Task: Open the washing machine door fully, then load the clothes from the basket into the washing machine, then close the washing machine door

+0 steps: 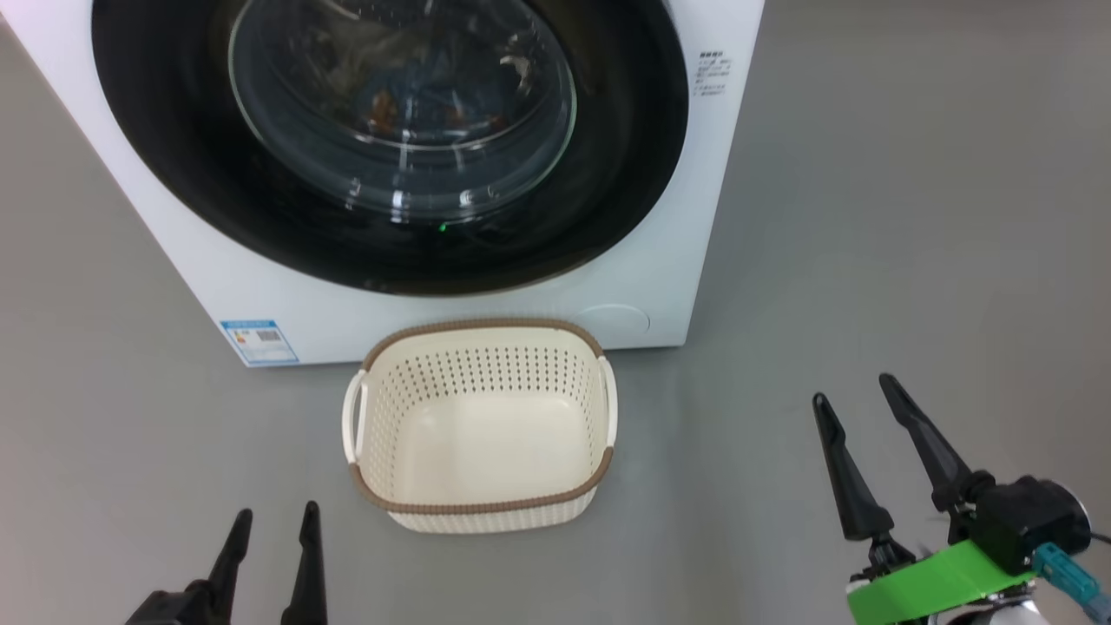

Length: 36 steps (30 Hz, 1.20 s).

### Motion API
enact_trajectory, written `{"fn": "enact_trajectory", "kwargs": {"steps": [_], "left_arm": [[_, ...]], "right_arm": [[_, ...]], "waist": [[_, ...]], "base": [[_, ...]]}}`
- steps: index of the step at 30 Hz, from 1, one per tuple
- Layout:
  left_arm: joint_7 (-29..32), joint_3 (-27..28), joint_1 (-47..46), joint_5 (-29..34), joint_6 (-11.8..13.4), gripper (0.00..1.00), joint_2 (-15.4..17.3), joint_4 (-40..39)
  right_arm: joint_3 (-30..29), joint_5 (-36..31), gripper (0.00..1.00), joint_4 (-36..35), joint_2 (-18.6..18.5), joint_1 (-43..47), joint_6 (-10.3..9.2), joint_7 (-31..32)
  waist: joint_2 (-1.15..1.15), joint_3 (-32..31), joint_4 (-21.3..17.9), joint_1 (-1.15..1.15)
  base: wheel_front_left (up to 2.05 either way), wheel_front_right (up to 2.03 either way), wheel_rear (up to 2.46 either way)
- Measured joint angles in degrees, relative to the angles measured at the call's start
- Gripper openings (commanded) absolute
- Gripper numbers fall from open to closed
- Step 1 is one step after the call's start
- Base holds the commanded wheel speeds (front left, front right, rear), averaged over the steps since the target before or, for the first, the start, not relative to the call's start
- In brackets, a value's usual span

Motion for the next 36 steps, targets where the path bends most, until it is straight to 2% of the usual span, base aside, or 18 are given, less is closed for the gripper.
{"fn": "enact_trajectory", "kwargs": {"steps": [10, 31, 32, 36], "left_arm": [[0.0, 0.7, 3.46, 1.21, 2.0, 1.0, 0.12, -0.63], [0.01, 0.92, 3.61, 1.6, 1.68, 1.0, 0.1, -0.29], [0.03, 0.82, 3.63, 1.56, 1.68, 0.0, 0.0, 0.31], [0.09, 0.45, 4.05, 1.53, 1.68, 0.0, -1.0, 3.1]], "right_arm": [[-1.85, -0.75, 1.0, 0.41, 0.93, 4.37, 0.0, 0.0], [-3.07, -1.02, 1.0, 1.41, 2.44, 6.24, 0.0, 0.01], [-2.98, -1.01, 0.0, 2.09, 2.47, 6.25, 0.01, -0.01], [-2.67, -0.99, 0.0, 5.36, 2.68, 6.59, 0.02, 0.0]], "waist": [[0.0, -4.5, -0.95, 0.0], [0.0, -5.06, -0.47, 0.0], [0.0, -5.05, -0.47, 0.0], [0.0, -5.04, -0.48, 0.0]], "base": [[0.0, 0.0, 0.0], [0.0, 0.0, 0.0], [0.0, 0.0, 0.0], [0.0, 0.0, 0.0]]}}
